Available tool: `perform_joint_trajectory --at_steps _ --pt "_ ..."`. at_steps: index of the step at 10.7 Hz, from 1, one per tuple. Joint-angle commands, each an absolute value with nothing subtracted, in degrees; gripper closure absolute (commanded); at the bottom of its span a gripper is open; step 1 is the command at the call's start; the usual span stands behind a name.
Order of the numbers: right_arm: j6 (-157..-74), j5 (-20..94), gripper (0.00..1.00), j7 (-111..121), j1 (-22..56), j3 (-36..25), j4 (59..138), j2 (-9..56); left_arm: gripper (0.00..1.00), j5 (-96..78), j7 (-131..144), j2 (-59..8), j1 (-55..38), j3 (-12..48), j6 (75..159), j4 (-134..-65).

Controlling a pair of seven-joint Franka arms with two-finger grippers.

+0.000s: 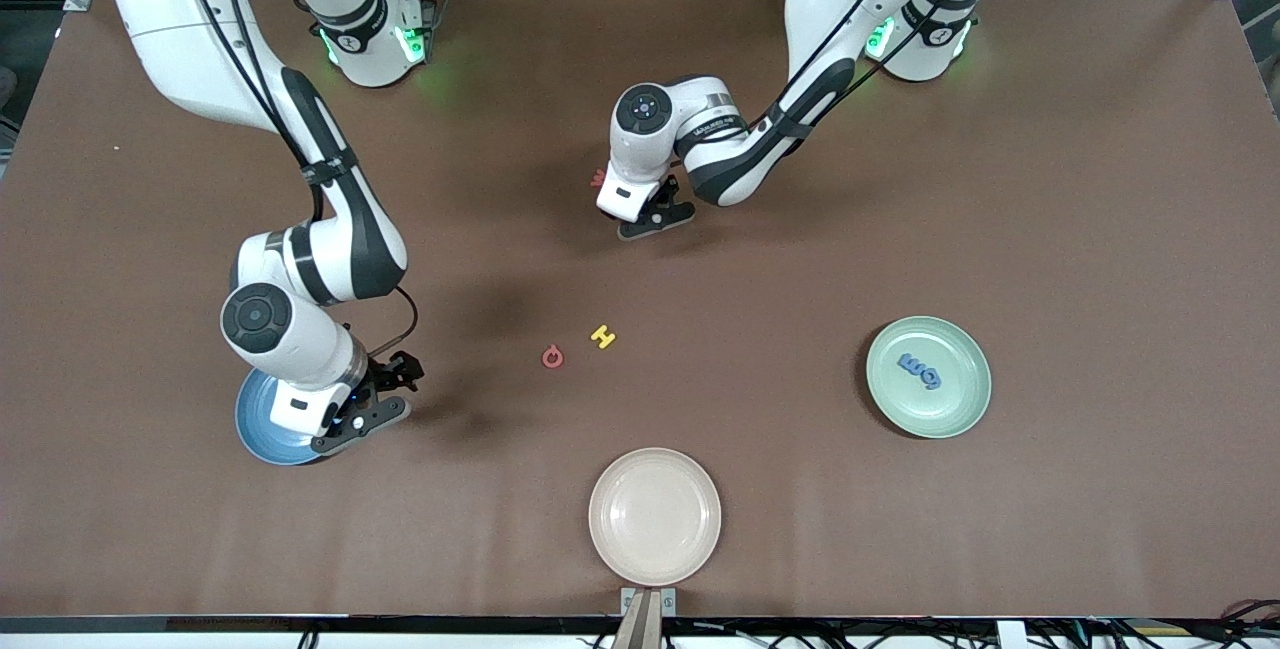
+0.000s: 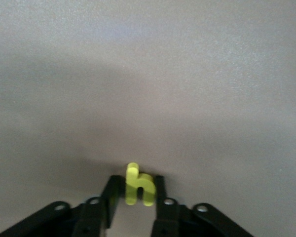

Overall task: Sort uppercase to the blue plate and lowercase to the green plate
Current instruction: 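Drop the h on the green plate while the right gripper grasps the Q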

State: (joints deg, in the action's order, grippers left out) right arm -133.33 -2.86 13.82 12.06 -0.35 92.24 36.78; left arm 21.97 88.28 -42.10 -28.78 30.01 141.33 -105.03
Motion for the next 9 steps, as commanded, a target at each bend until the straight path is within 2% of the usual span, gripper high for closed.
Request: perform_joint_trajectory --at_steps 1,5,9 --pt "-133.07 -2.29 0.00 12.31 12.57 -0.35 90.53 38.23 1.00 23.91 90.26 -42.80 -29.44 29.44 142.21 -104.59" --pt "-133.07 -2.20 0.00 9.58 15.54 -0.35 90.44 38.67 1.00 23.99 89.56 -40.36 -26.82 28.65 141.33 -103.89" --pt "-133.07 -2.20 0.00 -2.33 21.60 -0.35 87.73 40.69 1.00 24.43 86.60 -33.33 -17.00 28.65 141.15 -103.62"
